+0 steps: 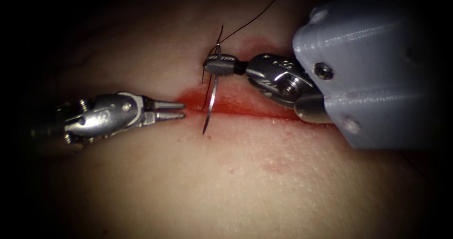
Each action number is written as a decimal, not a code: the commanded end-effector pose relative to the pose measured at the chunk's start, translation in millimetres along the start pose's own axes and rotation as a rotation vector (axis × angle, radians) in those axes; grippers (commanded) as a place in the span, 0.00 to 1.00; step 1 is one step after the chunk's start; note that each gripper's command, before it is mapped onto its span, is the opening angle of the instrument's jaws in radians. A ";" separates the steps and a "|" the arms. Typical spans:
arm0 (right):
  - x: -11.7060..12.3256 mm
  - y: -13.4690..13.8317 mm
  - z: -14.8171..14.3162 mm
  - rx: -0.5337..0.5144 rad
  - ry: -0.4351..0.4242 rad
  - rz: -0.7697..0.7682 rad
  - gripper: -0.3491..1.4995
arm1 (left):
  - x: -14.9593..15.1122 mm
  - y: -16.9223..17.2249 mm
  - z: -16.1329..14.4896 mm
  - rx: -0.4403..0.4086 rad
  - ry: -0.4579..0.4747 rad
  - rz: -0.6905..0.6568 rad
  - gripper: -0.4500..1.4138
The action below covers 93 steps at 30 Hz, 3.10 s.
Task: Wound Closure
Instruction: Left gripper opens the cut, right gripper passes the needle through.
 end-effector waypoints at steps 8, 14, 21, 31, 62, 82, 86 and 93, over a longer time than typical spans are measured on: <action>-0.5 0.3 0.5 0.003 -0.001 -0.087 0.00 | -1.9 -2.0 4.4 -0.029 -0.078 0.001 0.05; -1.2 0.6 1.5 -0.002 0.011 -0.182 0.00 | -4.6 -1.7 6.3 -0.094 -0.169 -0.018 0.05; -1.9 0.7 3.0 -0.008 0.018 -0.259 0.00 | -7.1 -2.2 6.8 -0.144 -0.219 -0.054 0.05; -1.6 0.6 2.7 -0.002 0.022 -0.285 0.00 | -7.9 -4.8 6.9 -0.155 -0.250 -0.089 0.05; -5.4 3.3 6.3 -0.043 0.038 -0.562 0.00 | -15.6 -6.6 9.7 -0.132 -0.395 -0.081 0.05; -5.4 3.0 6.1 -0.044 0.049 -0.584 0.00 | -17.1 -9.3 13.1 -0.208 -0.430 -0.098 0.05; -5.3 3.0 6.0 -0.043 0.051 -0.601 0.00 | -17.2 -8.9 13.3 -0.263 -0.455 -0.122 0.05; -5.2 3.0 5.9 -0.043 0.053 -0.605 0.00 | -17.2 -6.2 11.6 -0.455 -0.484 -0.283 0.05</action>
